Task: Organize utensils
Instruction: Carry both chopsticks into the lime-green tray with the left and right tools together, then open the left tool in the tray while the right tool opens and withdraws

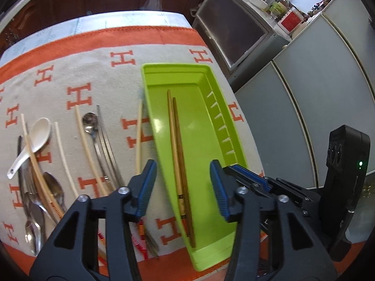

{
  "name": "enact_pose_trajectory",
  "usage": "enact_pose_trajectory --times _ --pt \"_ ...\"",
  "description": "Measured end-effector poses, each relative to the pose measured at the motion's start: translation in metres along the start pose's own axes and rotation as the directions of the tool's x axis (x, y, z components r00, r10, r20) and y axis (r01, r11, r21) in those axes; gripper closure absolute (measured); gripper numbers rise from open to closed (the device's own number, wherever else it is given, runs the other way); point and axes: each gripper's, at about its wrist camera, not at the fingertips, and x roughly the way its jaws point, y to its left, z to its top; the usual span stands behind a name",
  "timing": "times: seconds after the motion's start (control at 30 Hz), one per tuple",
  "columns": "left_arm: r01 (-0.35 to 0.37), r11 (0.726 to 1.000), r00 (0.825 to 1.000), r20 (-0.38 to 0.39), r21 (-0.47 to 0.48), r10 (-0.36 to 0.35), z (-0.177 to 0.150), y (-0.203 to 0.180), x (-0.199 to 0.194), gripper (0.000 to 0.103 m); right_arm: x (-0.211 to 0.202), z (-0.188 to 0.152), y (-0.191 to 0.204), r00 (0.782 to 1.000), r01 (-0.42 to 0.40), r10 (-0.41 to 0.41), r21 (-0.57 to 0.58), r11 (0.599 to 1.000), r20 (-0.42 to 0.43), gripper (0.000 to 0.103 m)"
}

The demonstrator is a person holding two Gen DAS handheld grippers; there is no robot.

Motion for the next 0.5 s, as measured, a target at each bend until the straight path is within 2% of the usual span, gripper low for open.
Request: enact_pose_trajectory --times 0.17,0.27,0.4,0.5 --pt "-0.065 0.997 0.997 0.044 0.050 0.063 -0.016 0.013 -0.026 0.057 -0.005 -0.010 0.017 1.000 -0.013 0.014 -0.033 0.999 0.005 0.090" --pt "-0.079 0.995 0.994 0.083 0.064 0.074 -0.027 0.027 -0.044 0.057 -0.008 -0.013 0.026 1.000 -0.028 0.029 -0.045 0.999 0.007 0.090" --pt "-0.081 0.996 0.989 0.125 0.043 0.075 -0.039 0.051 -0.072 0.057 -0.011 -0.018 0.043 0.999 -0.039 0.040 -0.081 0.996 0.007 0.090" --pt "-0.118 0.993 0.982 0.153 0.031 0.112 -0.047 0.071 -0.094 0.057 -0.012 -0.022 0.057 0.999 -0.048 0.048 -0.115 0.992 0.002 0.090"
